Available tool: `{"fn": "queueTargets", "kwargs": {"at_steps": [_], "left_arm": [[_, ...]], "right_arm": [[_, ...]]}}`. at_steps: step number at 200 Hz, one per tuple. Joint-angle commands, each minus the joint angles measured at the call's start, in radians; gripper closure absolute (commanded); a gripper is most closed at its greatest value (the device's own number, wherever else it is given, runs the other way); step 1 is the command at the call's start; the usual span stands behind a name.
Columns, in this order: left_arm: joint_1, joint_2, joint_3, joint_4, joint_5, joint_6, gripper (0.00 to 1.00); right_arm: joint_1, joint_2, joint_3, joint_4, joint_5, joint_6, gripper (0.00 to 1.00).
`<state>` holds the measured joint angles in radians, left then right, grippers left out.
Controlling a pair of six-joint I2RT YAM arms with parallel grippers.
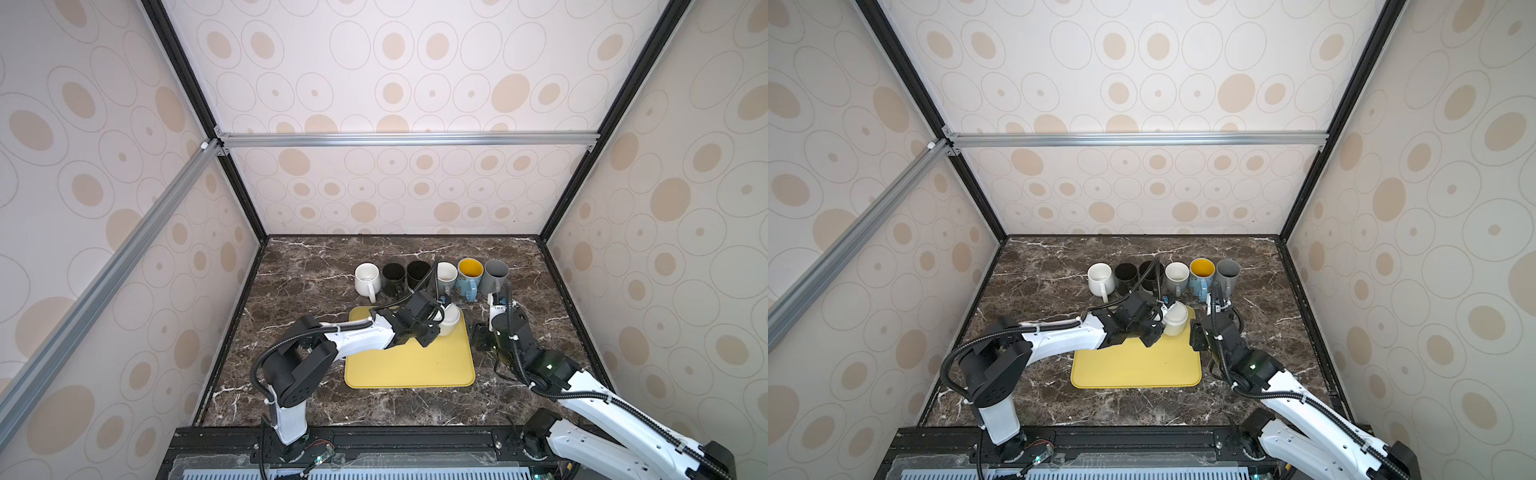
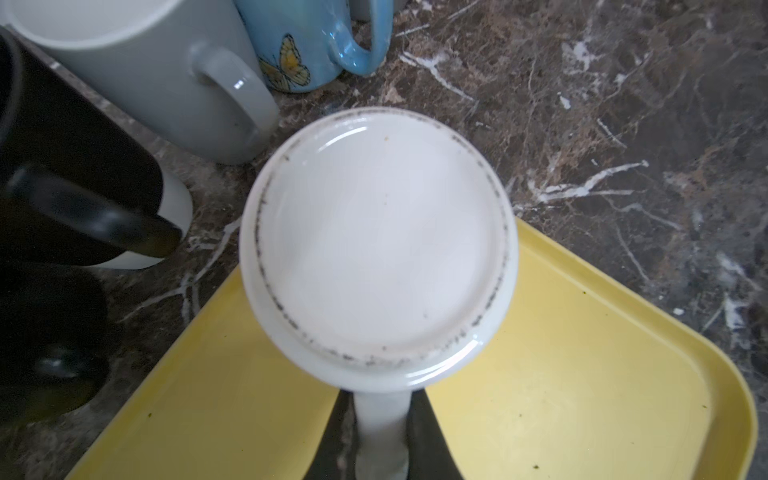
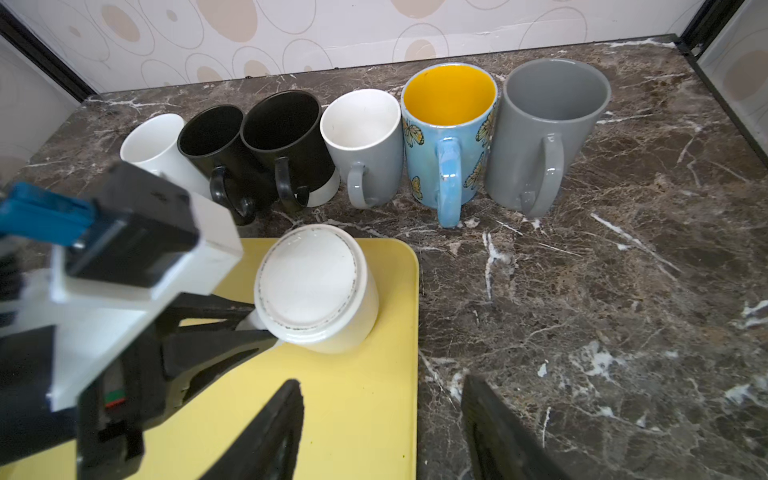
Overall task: Turn the mug right side up
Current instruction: 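Grasp the upside-down red-lined white mug's handle with the left gripper, then lift the red-lined mug high with the left gripper while the right gripper approaches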
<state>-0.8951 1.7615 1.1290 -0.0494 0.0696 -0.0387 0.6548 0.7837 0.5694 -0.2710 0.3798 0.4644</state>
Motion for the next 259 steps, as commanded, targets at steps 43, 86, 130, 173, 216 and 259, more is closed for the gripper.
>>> {"fn": "queueTargets", "kwargs": {"at_steps": [43, 86, 130, 173, 216, 259], "left_arm": [[-0.007, -0.250, -0.016, 0.101, -0.015, -0.094, 1.00], [-0.004, -0.423, -0.089, 0.243, 0.020, -0.183, 1.00], [0.029, -0.576, -0.219, 0.522, 0.127, -0.356, 1.00], [0.086, -0.644, -0.383, 0.901, 0.230, -0.638, 1.00], [0.104, -0.562, -0.482, 1.312, 0.306, -0.920, 1.00], [0.103, -0.448, -0.518, 1.555, 0.310, -1.074, 1.00]], "right_arm": [[-0.005, -0.240, -0.116, 0.153, -0.018, 0.018, 0.36], [-0.005, -0.271, -0.152, 0.249, -0.166, 0.019, 0.36], [-0.005, -0.276, -0.169, 0.408, -0.378, 0.024, 0.35], [-0.005, -0.287, -0.168, 0.534, -0.482, 0.060, 0.34], [-0.005, -0.252, -0.132, 0.610, -0.582, 0.088, 0.33], [-0.006, -0.199, -0.092, 0.705, -0.654, 0.139, 0.33]]}}
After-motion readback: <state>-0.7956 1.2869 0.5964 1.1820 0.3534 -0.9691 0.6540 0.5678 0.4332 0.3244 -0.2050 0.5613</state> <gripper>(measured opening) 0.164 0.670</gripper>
